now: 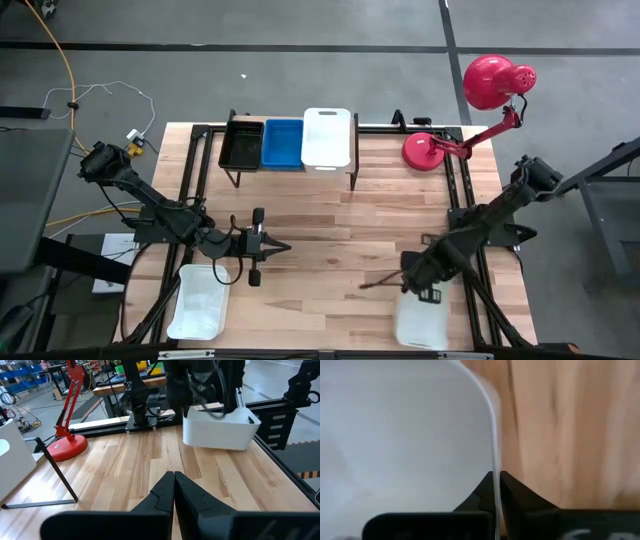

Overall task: Stack baskets on shelf by color
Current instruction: Stack the right white bin on the white bin on the shelf

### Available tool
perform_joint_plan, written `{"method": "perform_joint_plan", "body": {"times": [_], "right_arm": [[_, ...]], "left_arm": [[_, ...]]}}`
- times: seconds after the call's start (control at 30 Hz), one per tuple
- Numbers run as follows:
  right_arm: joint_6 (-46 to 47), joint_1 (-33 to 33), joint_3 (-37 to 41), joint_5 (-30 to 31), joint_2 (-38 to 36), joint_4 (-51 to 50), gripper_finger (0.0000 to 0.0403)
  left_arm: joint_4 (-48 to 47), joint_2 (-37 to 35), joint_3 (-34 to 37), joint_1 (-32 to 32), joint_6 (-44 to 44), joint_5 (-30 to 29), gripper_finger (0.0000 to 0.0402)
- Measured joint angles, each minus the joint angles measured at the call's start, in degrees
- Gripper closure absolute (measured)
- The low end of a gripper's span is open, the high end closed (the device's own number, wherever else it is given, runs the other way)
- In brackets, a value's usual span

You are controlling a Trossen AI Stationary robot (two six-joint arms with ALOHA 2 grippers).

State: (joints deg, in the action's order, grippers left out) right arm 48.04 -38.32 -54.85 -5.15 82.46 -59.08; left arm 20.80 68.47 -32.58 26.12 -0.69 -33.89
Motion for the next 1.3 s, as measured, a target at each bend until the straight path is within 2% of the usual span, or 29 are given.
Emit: {"method": "perform_joint_plan", "body": {"times": [0.17, 0.43, 0.63, 0.8, 0.83, 0.97, 1.07, 1.3], "right_arm": [[-13.4, 7.9, -11.5, 7.0, -0.3, -0.3, 0.0402], [-43.7, 21.8, -36.3, 22.7, 0.6, -2.4, 0.0402], [-64.7, 31.6, -59.7, 36.3, 8.7, -7.1, 0.0403], [-73.7, 40.9, -78.8, 41.8, 18.7, -12.1, 0.0403], [-74.2, 42.8, -80.4, 42.3, 20.3, -12.1, 0.0403], [-80.4, 49.4, -73.5, 43.5, 19.3, -4.7, 0.0403], [-80.1, 53.1, -72.2, 40.7, 19.7, -4.7, 0.0403], [-80.0, 55.7, -71.7, 35.4, 20.0, -2.4, 0.0403]], "left_arm": [[0.0, 0.0, 0.0, 0.0, 0.0, 0.0, 0.0402], [0.0, 0.0, 0.0, 0.0, 0.0, 0.0, 0.0402], [0.0, 0.0, 0.0, 0.0, 0.0, 0.0, 0.0401], [0.0, 0.0, 0.0, 0.0, 0.0, 0.0, 0.0401], [0.0, 0.0, 0.0, 0.0, 0.0, 0.0, 0.0402], [0.0, 0.0, 0.0, 0.0, 0.5, 0.0, 0.0401], [0.0, 0.0, 0.0, 0.1, 0.8, 0.1, 0.0401], [-0.4, 0.0, 0.0, 0.2, 1.6, 0.3, 0.0402]]}}
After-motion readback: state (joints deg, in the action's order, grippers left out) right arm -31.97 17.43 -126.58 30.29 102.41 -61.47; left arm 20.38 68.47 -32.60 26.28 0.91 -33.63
